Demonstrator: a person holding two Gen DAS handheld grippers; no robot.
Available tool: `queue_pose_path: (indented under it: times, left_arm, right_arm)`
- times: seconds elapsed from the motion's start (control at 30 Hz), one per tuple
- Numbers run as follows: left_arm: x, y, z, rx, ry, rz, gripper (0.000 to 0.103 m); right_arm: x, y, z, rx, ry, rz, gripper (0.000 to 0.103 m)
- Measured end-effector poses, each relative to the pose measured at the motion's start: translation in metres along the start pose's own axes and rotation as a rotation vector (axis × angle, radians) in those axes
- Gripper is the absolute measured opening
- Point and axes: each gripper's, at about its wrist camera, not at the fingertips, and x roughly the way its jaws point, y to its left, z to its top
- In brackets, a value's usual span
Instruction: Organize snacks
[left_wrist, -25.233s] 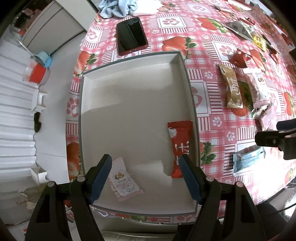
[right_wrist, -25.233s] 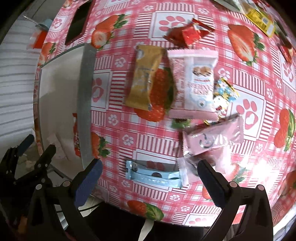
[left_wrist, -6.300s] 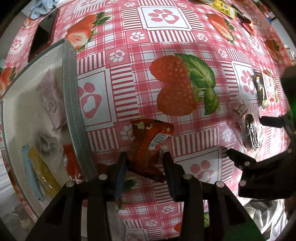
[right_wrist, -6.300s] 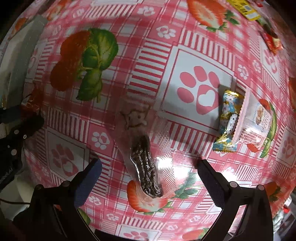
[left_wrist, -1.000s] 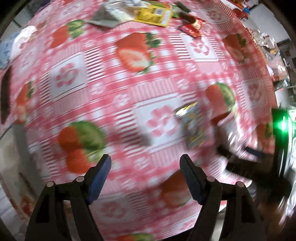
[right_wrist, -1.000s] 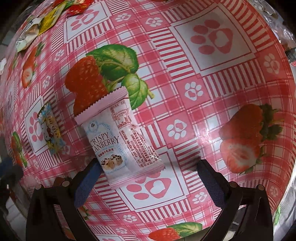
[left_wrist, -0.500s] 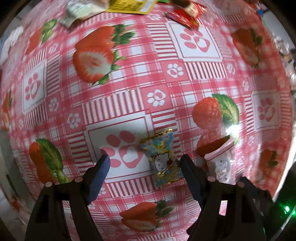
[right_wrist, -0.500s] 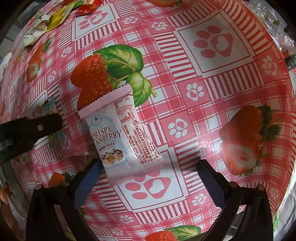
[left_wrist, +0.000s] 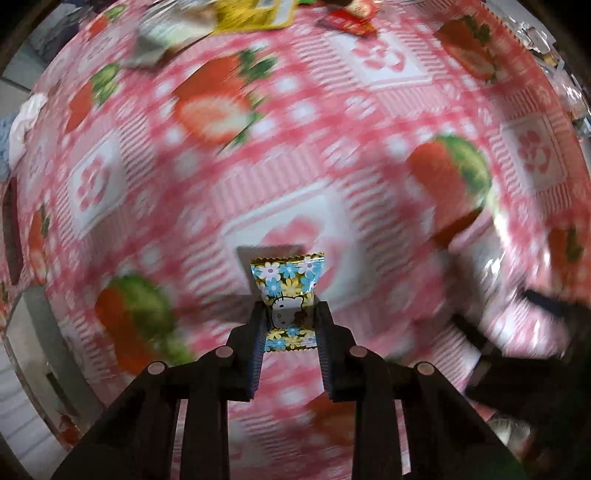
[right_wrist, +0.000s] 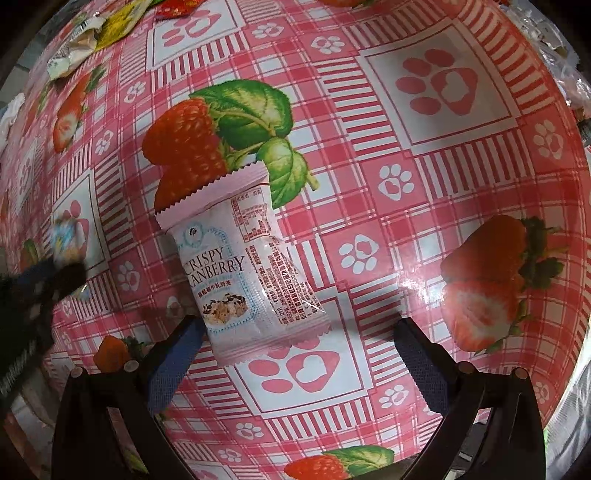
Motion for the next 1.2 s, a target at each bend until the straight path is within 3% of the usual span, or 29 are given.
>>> queue_pose_path:
  times: [0.3, 0.53, 0.6, 0.8, 0.9, 0.97, 1.2]
  left_arm:
    - [0.008, 0.075, -0.068, -0.123, 0.032, -0.002, 0.031]
    - [0.006, 0.071, -0.064, -0.136, 0.027, 0.007, 0.031]
    - [0.01, 0.049, -0.054, -0.135, 0.02, 0.002, 0.031]
    - [0.007, 0.068, -0.067, -0.105, 0.01, -0.029, 0.029]
    - [0.004, 0.082, -0.077, -0.096, 0.004, -0.052, 0.029]
    - [-0.008, 0.099, -0.082, -0.098, -0.009, -0.068, 0.029]
    - [-0.043, 0.138, -0.097, -0.146, -0.078, -0.108, 0.028]
  right_arm:
    - [-0.003, 0.04, 0.024, -0.104, 0.027, -0.016, 0.103]
    - [-0.005, 0.056, 0.031, -0.164, 0.015, -0.015, 0.103]
    - [-0.004, 0.056, 0.028, -0.178, 0.013, -0.015, 0.103]
    - [-0.002, 0.062, 0.026, -0.203, 0.047, -0.033, 0.102]
    - [-0.011, 0.073, 0.028, -0.232, 0.013, -0.032, 0.083]
    - [-0.021, 0.084, 0.028, -0.256, -0.017, -0.029, 0.045]
    - [-0.04, 0.114, 0.032, -0.239, -0.02, 0.086, 0.044]
